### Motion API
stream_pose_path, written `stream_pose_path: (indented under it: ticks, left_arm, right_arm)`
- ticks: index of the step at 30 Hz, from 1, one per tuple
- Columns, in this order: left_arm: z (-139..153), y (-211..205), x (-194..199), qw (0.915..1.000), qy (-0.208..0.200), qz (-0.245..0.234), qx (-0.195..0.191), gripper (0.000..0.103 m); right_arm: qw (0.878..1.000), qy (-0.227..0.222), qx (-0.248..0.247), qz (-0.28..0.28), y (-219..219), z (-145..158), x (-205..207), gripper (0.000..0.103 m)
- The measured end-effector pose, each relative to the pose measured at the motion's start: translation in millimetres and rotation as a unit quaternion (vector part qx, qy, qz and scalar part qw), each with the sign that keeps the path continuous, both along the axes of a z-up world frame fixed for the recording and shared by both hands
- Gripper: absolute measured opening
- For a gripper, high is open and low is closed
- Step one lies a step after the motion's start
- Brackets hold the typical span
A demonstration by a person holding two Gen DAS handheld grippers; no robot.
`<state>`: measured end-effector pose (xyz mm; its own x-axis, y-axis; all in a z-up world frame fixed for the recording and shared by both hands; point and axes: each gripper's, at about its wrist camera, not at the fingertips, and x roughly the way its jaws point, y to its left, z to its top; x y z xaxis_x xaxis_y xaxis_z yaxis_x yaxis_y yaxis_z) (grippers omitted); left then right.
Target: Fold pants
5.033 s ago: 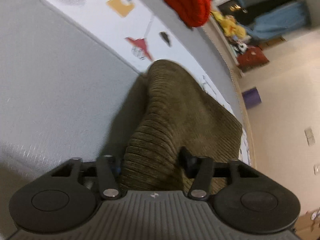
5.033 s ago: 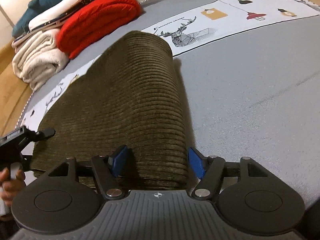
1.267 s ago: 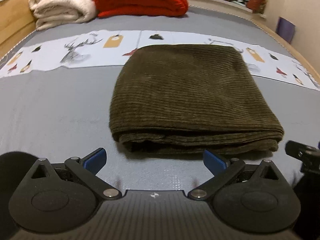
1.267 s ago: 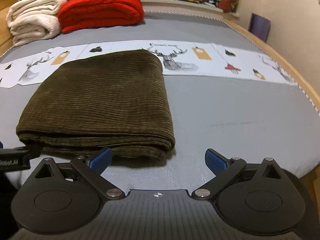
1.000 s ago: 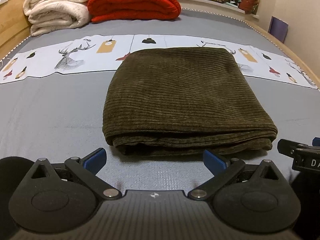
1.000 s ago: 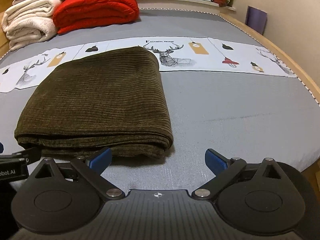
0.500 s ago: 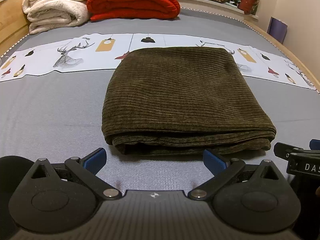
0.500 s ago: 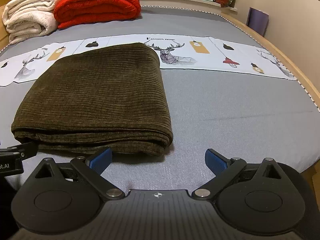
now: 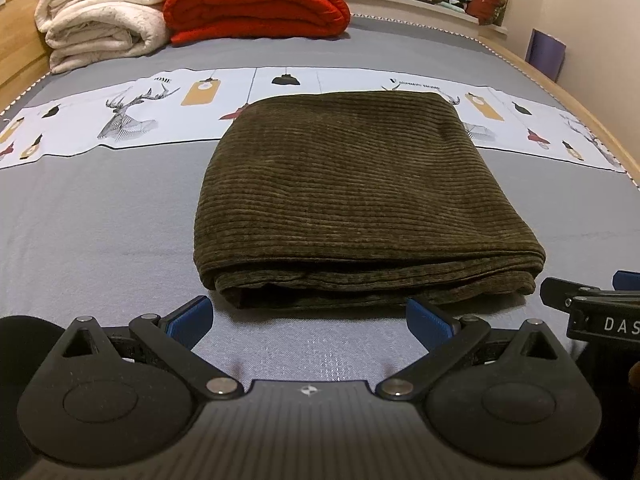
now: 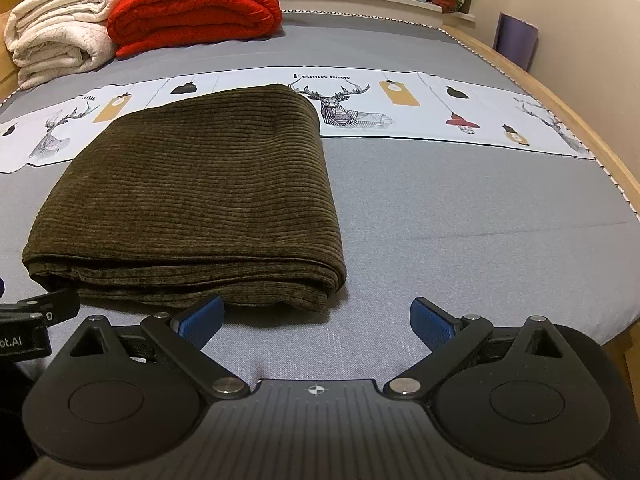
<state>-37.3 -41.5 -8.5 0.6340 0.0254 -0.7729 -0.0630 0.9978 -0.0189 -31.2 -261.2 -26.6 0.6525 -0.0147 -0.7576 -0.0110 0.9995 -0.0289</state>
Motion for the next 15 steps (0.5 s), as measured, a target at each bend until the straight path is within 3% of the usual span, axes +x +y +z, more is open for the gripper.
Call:
stream_pose_path:
  ticks: [15]
  left_arm:
    - [0.6,2.6,-0.2,0.9999,0.001,-0.001,-0.011,0.103]
  right_arm:
    - [1.0,0.002,-0.004,0.003,0.2,-1.1,0.0,0.099]
